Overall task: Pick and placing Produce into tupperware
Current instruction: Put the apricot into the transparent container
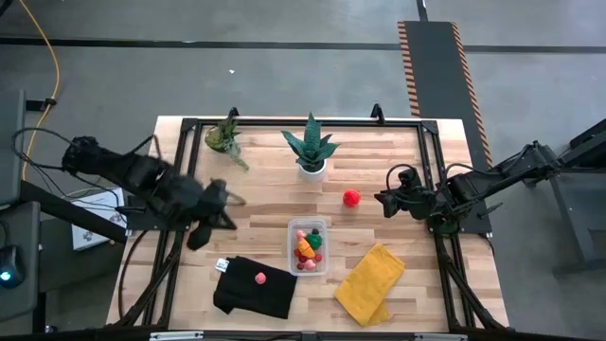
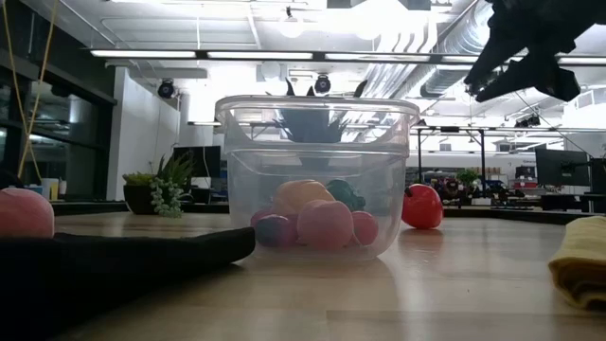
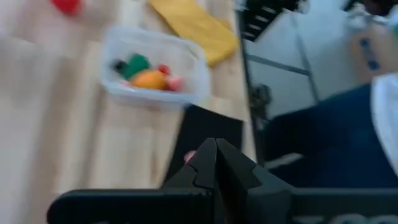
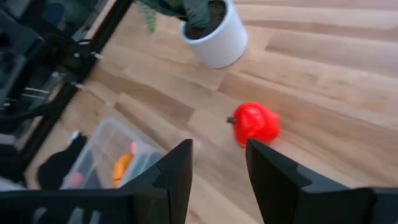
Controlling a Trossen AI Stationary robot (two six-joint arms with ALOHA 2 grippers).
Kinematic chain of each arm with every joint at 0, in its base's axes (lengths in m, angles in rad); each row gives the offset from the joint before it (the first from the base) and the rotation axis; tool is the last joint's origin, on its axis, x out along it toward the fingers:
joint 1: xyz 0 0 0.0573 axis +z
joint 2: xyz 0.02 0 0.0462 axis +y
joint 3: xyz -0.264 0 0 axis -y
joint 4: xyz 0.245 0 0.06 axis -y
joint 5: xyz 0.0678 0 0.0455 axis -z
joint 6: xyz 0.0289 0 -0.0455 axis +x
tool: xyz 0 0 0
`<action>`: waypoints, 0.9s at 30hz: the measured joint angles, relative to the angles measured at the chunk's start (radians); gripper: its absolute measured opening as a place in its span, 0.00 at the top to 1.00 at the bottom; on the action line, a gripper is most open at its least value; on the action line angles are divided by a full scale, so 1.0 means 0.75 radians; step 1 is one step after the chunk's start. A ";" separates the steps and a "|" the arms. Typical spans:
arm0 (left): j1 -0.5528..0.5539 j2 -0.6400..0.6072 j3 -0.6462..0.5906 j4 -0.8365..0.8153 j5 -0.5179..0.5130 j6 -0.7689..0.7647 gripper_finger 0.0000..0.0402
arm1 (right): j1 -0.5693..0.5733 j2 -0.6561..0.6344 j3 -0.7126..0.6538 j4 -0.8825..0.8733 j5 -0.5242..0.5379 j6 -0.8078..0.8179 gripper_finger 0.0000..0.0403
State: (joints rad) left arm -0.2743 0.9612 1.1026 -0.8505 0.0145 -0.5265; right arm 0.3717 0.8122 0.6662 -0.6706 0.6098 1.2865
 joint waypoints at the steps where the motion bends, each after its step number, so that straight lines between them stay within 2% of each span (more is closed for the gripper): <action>1: -0.046 -0.029 -0.059 0.048 0.001 -0.031 1.00 | 0.001 0.000 0.000 0.016 -0.013 0.000 0.65; 6: -0.262 -0.097 -0.299 0.211 -0.018 -0.224 1.00 | 0.001 0.000 0.000 0.060 -0.060 0.043 0.65; 12: -0.441 -0.075 -0.509 0.374 -0.133 -0.373 1.00 | 0.001 0.000 0.000 0.062 -0.082 0.114 0.65; 21: -0.472 0.002 -0.640 0.501 -0.261 -0.387 0.99 | 0.001 0.000 0.000 0.054 -0.103 0.160 0.65; 27: -0.472 0.144 -0.650 0.567 -0.285 -0.225 0.97 | 0.001 0.000 0.000 0.032 -0.103 0.131 0.65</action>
State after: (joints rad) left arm -0.6285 1.0689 0.6151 -0.4255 -0.1990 -0.6951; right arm 0.3721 0.8120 0.6662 -0.6464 0.5327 1.3845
